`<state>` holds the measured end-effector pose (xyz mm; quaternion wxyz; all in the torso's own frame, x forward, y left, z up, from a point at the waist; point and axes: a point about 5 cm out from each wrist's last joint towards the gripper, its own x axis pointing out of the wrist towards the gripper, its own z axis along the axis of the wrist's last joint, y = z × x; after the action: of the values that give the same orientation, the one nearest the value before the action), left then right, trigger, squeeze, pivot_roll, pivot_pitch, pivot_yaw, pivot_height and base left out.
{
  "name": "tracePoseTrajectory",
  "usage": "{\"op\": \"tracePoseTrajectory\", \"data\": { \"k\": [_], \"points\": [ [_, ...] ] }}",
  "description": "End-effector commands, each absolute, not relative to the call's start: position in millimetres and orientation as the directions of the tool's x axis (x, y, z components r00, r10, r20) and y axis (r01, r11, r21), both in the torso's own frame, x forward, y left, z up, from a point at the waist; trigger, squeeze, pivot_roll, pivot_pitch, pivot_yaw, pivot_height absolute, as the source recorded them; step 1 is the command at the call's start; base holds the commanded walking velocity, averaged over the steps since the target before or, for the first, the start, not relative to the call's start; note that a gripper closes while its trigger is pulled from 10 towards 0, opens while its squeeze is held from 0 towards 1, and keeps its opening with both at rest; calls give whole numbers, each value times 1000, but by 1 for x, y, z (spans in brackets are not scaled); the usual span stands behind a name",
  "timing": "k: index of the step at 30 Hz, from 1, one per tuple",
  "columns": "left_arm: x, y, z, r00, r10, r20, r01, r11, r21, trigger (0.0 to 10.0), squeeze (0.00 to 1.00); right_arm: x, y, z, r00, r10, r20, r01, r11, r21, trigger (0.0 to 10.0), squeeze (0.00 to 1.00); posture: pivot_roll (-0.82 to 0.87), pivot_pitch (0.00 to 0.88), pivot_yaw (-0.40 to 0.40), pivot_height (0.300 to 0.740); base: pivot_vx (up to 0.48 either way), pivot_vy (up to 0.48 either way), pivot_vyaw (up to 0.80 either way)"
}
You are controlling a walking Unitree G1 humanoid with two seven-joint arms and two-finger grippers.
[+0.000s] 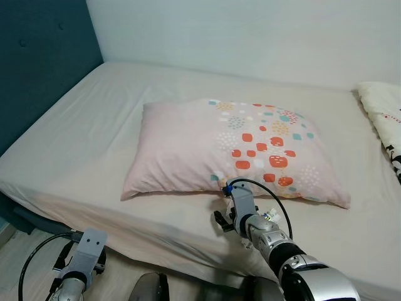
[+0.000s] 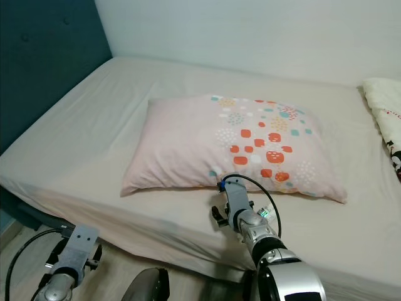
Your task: Clean up the room
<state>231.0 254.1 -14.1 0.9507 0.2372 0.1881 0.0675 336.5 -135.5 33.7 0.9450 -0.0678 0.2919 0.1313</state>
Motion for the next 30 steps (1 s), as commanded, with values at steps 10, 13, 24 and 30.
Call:
{"op": "tracePoseTrajectory", "data": {
  "k": [10,13,24,30],
  "points": [
    [230,249,-16,923,204,-328,-26,880,474,10000,0,338,-156,36,813,142,-565,-233,968,-93,0,0,213,150,-48,565,0,0,0],
    [232,245,-17,923,193,-332,-18,885,465,10000,0,341,-171,41,838,95,-538,-184,976,-115,0,0,197,143,-47,565,0,0,0],
    [245,229,-15,929,147,-340,21,895,445,10000,0,353,-203,78,932,69,-357,-68,998,14,0,0,117,119,-45,565,0,0,0],
    [248,221,-16,929,127,-349,40,901,433,10000,0,325,-196,79,919,102,-380,-60,991,121,0,0,87,112,-45,565,0,0,0]
  ]
}}
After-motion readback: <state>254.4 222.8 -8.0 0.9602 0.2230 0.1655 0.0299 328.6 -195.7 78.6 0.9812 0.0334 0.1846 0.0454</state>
